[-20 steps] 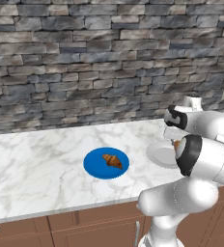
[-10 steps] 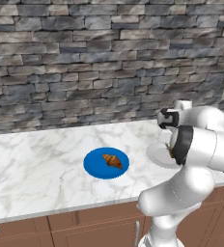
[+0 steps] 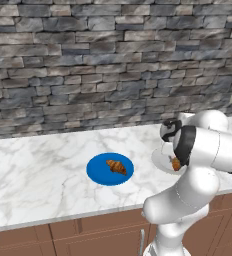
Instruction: Place the pastries on the plates.
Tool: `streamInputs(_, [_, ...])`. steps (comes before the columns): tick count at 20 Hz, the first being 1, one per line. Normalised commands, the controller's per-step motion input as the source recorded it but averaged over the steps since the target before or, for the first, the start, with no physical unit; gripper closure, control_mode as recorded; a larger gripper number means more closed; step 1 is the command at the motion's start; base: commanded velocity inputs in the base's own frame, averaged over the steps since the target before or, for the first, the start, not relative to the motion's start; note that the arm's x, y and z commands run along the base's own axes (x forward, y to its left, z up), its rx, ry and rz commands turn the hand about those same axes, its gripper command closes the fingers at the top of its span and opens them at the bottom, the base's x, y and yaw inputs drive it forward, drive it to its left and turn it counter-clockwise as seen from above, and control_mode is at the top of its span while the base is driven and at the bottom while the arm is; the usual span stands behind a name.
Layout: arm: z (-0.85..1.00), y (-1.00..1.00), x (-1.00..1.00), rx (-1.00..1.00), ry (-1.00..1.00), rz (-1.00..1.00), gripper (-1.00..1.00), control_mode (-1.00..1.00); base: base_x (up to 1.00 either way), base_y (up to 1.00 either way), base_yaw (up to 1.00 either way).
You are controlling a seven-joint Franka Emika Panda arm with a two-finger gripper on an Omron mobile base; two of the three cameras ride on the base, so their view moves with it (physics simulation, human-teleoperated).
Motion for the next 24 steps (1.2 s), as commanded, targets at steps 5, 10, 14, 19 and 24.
streamInputs(5, [-0.04,0.01,0.00,0.00,-0.02,0.00,-1.00,-1.00,0.00,0.00,0.00])
streamInputs(10, [0.03,-0.01,0.17,0.00,0.00,0.00,-1.00,-1.00,0.00,0.00,0.00])
streamInputs(14, [0.30,0.00,0.16,-0.01,0.00,0.00,-1.00,-1.00,0.00,0.00,0.00])
streamInputs(19, [0.73,0.00,-0.22,-0.03,0.01,0.00,-1.00,-1.00,0.00,0.00,0.00])
streamInputs(24, [0.60,0.35,-0.72,-0.05,0.05,0.00,-1.00,-1.00,0.00,0.00,0.00])
